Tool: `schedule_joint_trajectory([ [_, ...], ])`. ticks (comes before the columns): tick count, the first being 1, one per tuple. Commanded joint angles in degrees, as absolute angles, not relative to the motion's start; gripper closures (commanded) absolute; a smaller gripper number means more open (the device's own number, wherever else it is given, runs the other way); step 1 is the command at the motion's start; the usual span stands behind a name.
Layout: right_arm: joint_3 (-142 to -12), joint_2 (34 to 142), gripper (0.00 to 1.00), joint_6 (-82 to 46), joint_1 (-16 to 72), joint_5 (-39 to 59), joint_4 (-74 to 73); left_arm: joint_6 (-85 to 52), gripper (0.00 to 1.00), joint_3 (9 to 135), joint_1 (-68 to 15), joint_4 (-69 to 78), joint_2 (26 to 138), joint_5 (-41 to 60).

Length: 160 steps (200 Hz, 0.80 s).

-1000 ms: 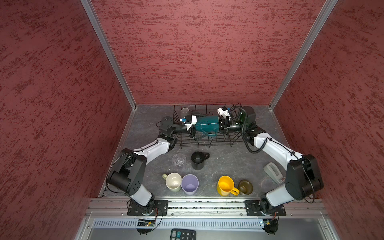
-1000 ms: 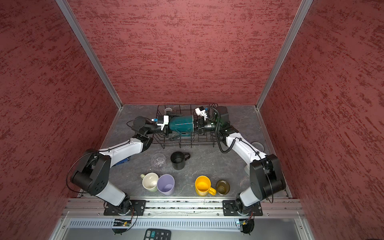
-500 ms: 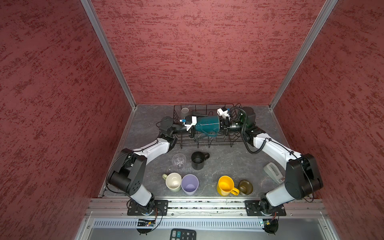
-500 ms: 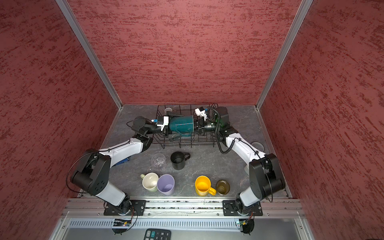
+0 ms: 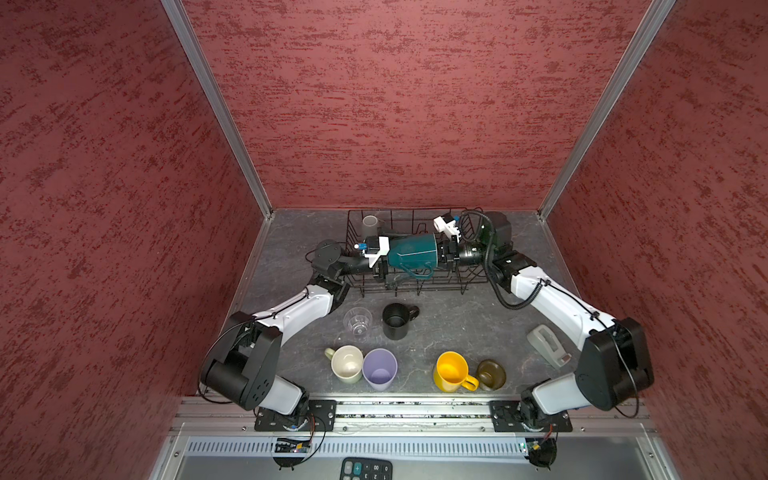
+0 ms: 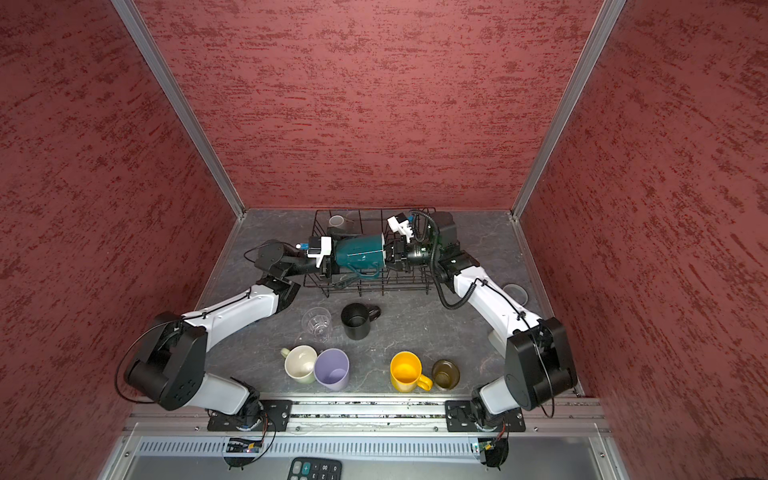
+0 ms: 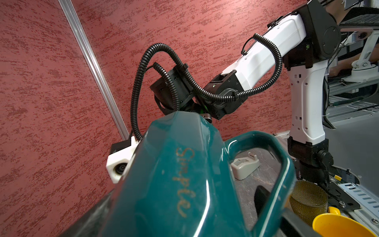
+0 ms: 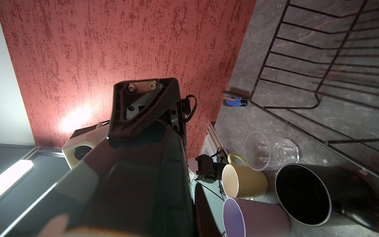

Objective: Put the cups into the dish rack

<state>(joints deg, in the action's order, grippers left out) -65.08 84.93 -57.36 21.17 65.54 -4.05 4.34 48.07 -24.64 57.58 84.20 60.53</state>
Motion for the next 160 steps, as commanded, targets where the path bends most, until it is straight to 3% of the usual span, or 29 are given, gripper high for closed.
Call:
schedule_joint_trajectory([
  [1,-67.9,81.8,1.00,-56.5,18.1,59.5,-7.9,3.9,0.00,46.5,-25.0,56.4,81.1,63.2],
  [108,-66.8,80.5,1.00,-59.7,15.5,62.4,-11.6,2.8,0.00,48.0,-23.8,58.6,83.7,61.9],
  [160,-66.9,79.2,1.00,-59.0,11.6,62.5,-11.6,-12.2,0.00,49.6,-20.1,63.6,85.9,60.9],
])
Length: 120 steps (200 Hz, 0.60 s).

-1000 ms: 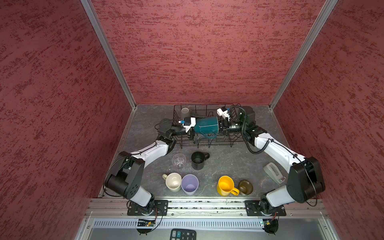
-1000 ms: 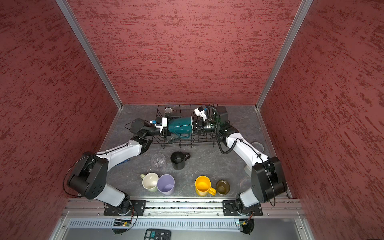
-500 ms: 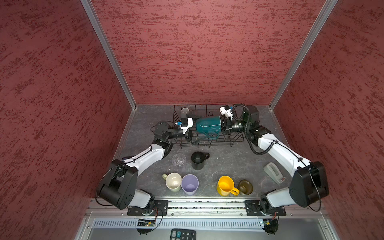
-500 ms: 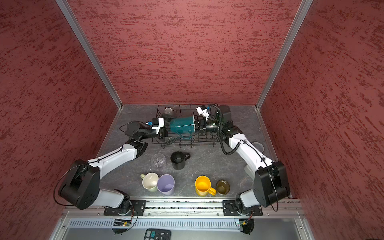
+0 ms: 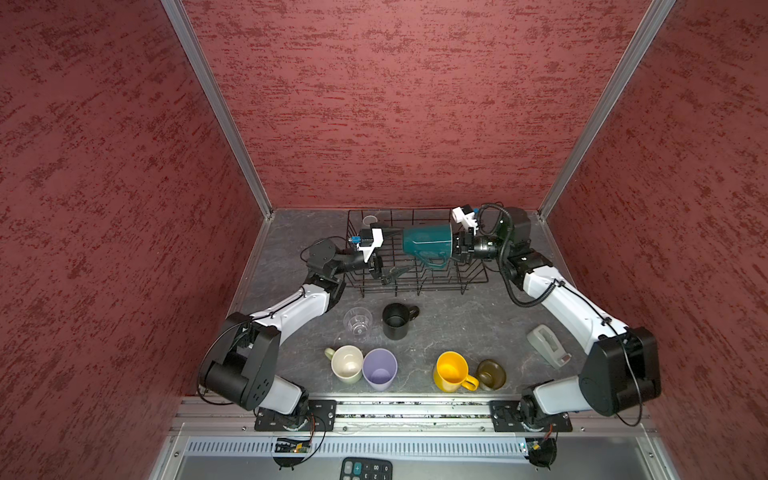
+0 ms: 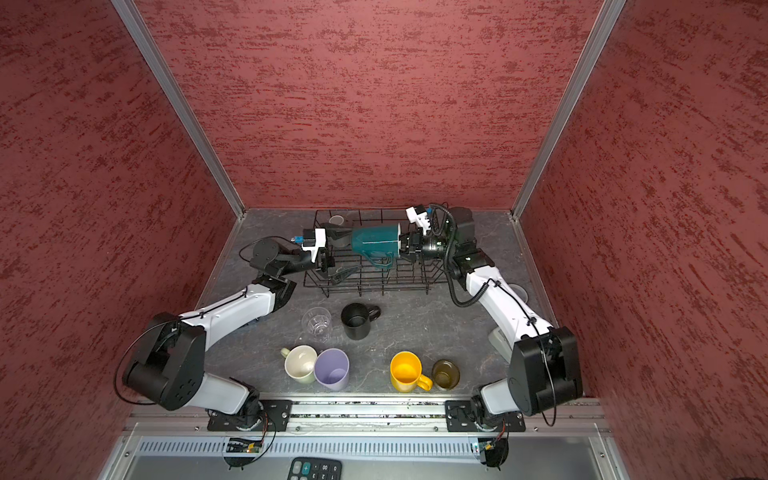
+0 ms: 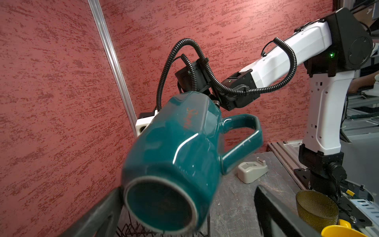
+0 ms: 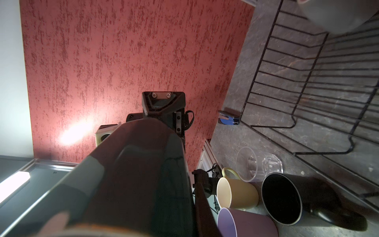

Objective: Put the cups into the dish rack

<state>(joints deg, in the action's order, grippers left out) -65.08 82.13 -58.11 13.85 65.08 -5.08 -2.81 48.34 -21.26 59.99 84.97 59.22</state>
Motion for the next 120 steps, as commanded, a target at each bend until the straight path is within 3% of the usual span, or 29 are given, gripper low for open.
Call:
schedule_joint_trajectory([
  [1,-66.9,79.1,1.00,-59.0,11.6,62.5,-11.6,-12.6,0.00,49.6,-20.0,63.5,85.9,60.8],
  [41,-69.1,78.0,1.00,-52.1,9.2,61.0,-6.8,-18.7,0.00,54.3,-18.7,50.8,83.8,59.3],
  [67,-72.9,77.1,1.00,-40.7,8.9,58.6,2.5,-18.8,0.00,57.2,-18.6,42.7,82.5,59.0],
  [120,-76.6,74.0,1.00,-21.9,8.8,54.4,11.0,-26.6,0.01,63.0,-18.7,37.3,84.7,66.5],
])
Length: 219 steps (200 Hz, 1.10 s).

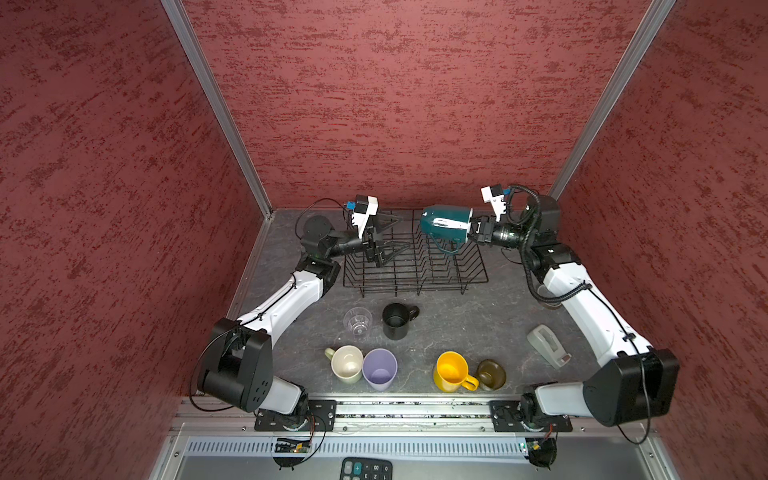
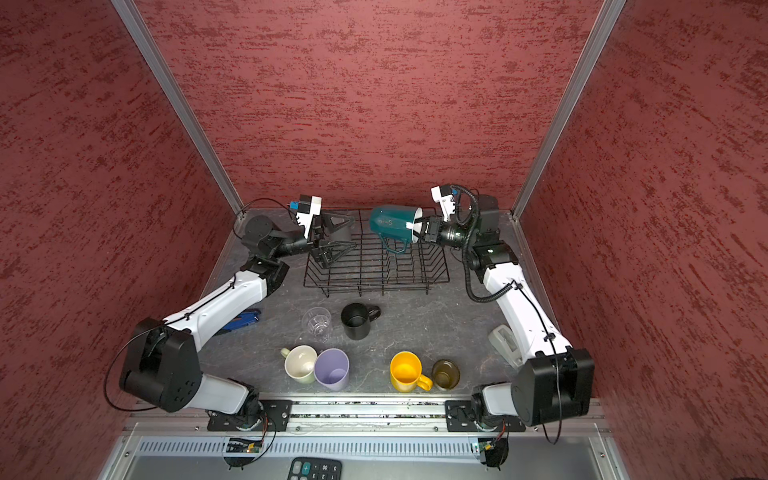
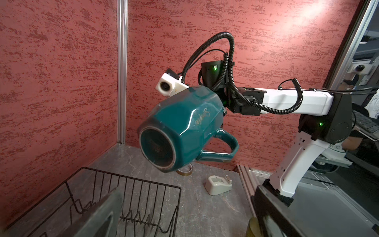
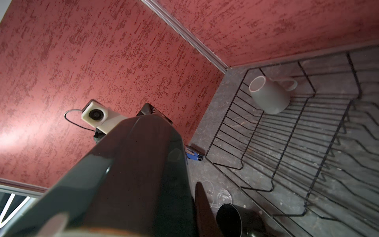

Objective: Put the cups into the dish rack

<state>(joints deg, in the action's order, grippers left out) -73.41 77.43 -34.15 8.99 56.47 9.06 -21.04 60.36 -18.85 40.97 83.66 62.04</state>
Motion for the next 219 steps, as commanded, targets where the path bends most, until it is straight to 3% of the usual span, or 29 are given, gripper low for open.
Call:
schedule_joint_trajectory([
  [1,-76.7,74.0,1.00,-21.6,8.8,54.2,11.1,-26.8,0.01,63.1,-18.7,37.2,84.8,66.4],
  [68,-75.2,70.0,1.00,-4.6,11.1,46.3,12.5,-32.8,0.00,66.9,-21.6,34.7,85.0,72.1],
  [219,-74.3,69.2,1.00,8.8,18.3,54.9,9.6,-41.6,0.00,71.8,-23.6,32.2,88.6,78.0],
])
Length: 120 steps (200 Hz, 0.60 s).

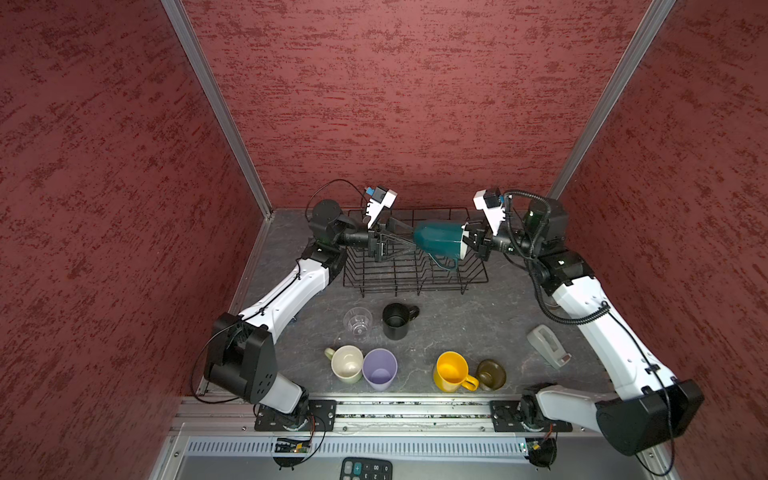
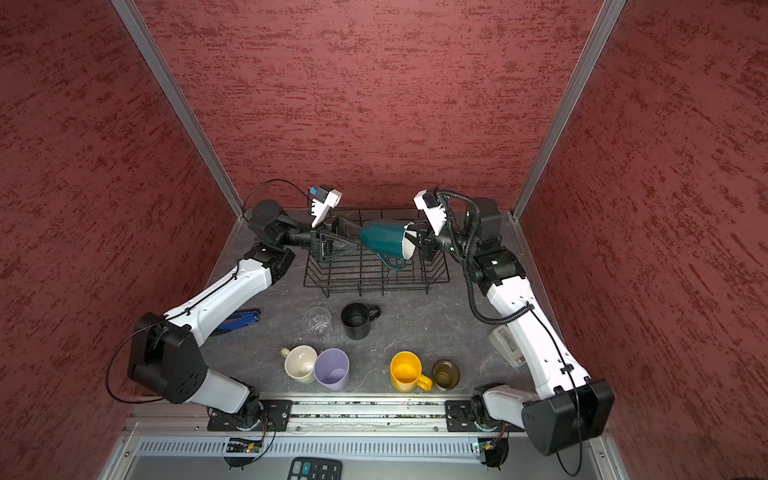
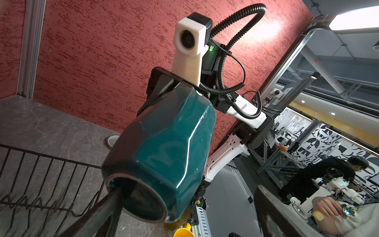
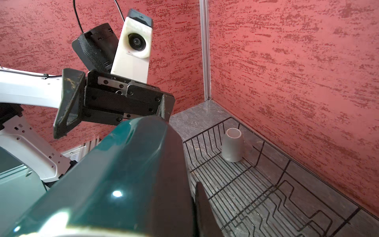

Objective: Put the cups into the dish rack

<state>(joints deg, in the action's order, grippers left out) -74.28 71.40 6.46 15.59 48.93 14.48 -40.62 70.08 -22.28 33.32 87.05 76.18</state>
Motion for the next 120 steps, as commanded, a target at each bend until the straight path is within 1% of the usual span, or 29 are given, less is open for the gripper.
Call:
schedule_joint_trajectory([
  [1,-74.3,69.2,1.00,8.8,18.3,55.0,9.6,-41.6,0.00,71.8,-23.6,32.2,88.7,78.0],
  [38,-73.8,67.5,1.00,9.5,18.7,56.4,10.0,-42.5,0.00,72.8,-23.3,32.8,90.0,78.0],
  [77,-75.9,67.5,1.00,13.8,19.6,55.2,15.9,-48.1,0.00,73.2,-23.4,39.6,91.4,78.8],
  [120,-76.1,67.7,1.00,11.8,19.6,55.0,16.8,-45.9,0.00,72.3,-22.5,39.0,91.3,77.5],
])
